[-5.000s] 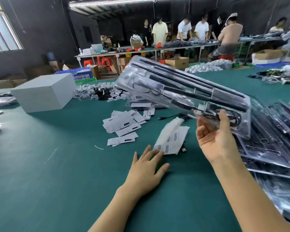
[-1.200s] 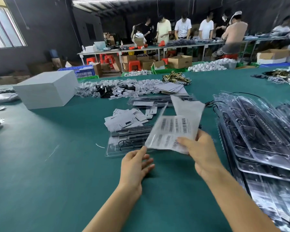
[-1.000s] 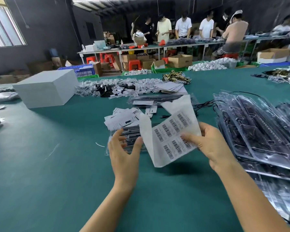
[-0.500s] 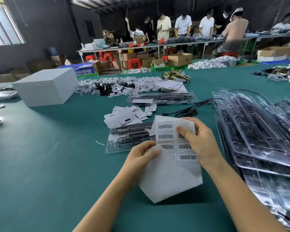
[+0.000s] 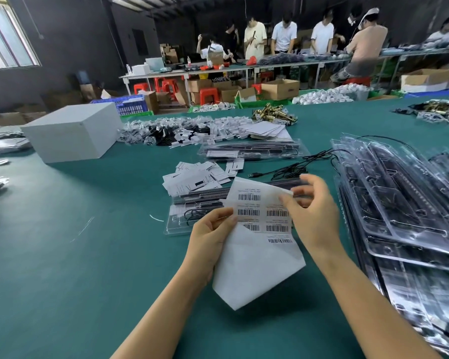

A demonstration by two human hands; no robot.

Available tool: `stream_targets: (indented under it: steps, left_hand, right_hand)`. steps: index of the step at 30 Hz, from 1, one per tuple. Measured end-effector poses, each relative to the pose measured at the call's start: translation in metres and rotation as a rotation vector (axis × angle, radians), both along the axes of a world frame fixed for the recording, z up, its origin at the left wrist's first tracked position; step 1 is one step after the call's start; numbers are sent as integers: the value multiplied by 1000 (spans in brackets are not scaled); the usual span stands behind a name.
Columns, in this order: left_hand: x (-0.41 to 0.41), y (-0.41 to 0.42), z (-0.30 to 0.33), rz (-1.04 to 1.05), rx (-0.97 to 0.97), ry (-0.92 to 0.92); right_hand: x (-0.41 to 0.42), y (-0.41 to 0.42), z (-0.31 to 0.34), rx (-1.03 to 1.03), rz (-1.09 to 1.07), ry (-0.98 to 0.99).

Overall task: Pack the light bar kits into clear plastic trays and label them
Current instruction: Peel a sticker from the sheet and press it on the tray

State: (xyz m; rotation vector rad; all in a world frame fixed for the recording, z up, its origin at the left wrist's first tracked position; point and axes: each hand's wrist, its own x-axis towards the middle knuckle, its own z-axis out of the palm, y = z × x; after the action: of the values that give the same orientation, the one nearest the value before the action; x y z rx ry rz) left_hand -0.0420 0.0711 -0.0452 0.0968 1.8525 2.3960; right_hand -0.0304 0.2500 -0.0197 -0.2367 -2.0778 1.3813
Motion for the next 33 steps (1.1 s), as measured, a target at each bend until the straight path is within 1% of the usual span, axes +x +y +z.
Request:
stream_targets:
  steps: [2, 4, 5, 6, 8, 10, 13, 18, 21, 26, 28, 30, 31, 33]
  left_hand:
    - [0, 0, 0, 11, -39, 32]
    - [0, 2, -1, 6, -98, 85]
    - [-1, 4, -2, 2, -119, 110]
    - [-1, 5, -3, -4, -132, 133]
    - [0, 7, -3, -18, -135, 171]
    - [1, 7, -3, -33, -131, 189]
    - [1, 8, -3, -64, -88, 202]
    - [1, 9, 1, -175, 92, 201]
    - [2, 9, 3, -273, 194, 174]
    - [2, 10, 3, -349, 279, 113]
    - [1, 9, 3, -354, 304, 101]
    - [0, 8, 2, -345, 325, 86]
    - [-1, 7, 2, -341, 334, 79]
    - [-2, 7, 1, -338, 340, 67]
  right_hand:
    - [5, -1, 5, 183, -132, 166]
    - [7, -4, 8, 457, -255, 394]
    - [8, -6, 8, 574, -262, 482]
    - [8, -8, 7, 659, -207, 532]
    - [7, -13, 4, 738, -25, 508]
    - [4, -17, -1, 770, 92, 393]
    - [1, -17, -5, 752, 174, 288]
    - [2, -6, -2, 687, 247, 206]
    - [1, 0, 1, 632, 314, 164]
    - [4, 1, 5, 584, 407, 105]
    - [4, 7, 8, 594, 396, 79]
    - [3, 18, 12, 591, 321, 52]
    - [3, 23, 14, 538, 302, 40]
    - [3, 28, 17, 348, 343, 23]
